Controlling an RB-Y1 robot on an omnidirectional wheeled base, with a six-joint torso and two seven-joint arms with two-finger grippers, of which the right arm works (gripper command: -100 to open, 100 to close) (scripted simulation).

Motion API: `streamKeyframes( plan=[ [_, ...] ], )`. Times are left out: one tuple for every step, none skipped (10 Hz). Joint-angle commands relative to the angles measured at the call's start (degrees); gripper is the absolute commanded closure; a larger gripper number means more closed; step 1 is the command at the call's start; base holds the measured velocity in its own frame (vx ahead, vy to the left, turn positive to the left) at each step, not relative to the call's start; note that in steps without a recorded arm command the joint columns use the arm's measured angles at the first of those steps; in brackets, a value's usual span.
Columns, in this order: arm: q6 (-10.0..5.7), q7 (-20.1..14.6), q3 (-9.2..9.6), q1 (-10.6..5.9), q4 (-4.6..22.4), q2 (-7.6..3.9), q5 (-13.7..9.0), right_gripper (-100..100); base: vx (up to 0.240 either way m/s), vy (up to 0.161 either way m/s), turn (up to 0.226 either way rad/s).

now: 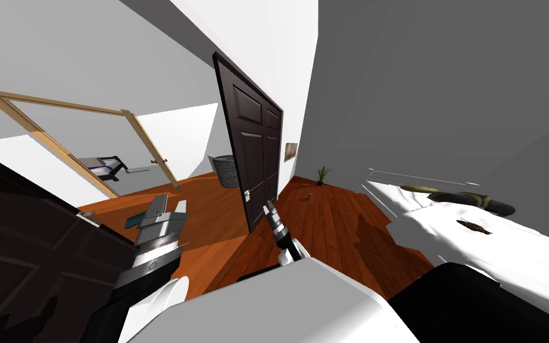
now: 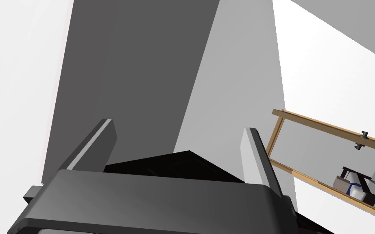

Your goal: Push the door open

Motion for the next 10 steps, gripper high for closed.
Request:
streamKeyframes(
  plan=[
    [-0.48,-0.25,2.28,-0.8,2.8,-0.4,0.14,-100,0.141,0.0,-0.058],
    [-0.7,-0.37,3.08,-1.23,4.06,-0.56,0.17,-100,0.145,-0.005,-0.072],
    [-0.92,-0.49,3.88,-1.67,5.32,-0.71,0.19,-100,0.118,-0.003,-0.045],
    [-1.14,-0.61,4.66,-2.09,6.54,-0.86,0.22,-100,0.116,-0.005,-0.03],
    [-1.36,-0.72,5.43,-2.52,7.77,-1.0,0.24,-100,0.108,-0.013,-0.041],
    [-1.8,-0.96,6.99,-3.36,10.22,-1.29,0.29,-100,0.112,-0.014,-0.072],
    [-2.02,-1.07,7.76,-3.79,11.45,-1.44,0.31,-100,0.14,0.015,-0.057],
    [-2.23,-1.19,8.51,-4.2,12.63,-1.57,0.33,-100,0.132,0.014,-0.033],
    [-2.43,-1.3,9.24,-4.6,13.78,-1.7,0.35,-100,0.102,0.007,-0.035],
    [-2.64,-1.41,9.97,-5.0,14.93,-1.83,0.38,-100,0.094,0.016,-0.032]
  ],
)
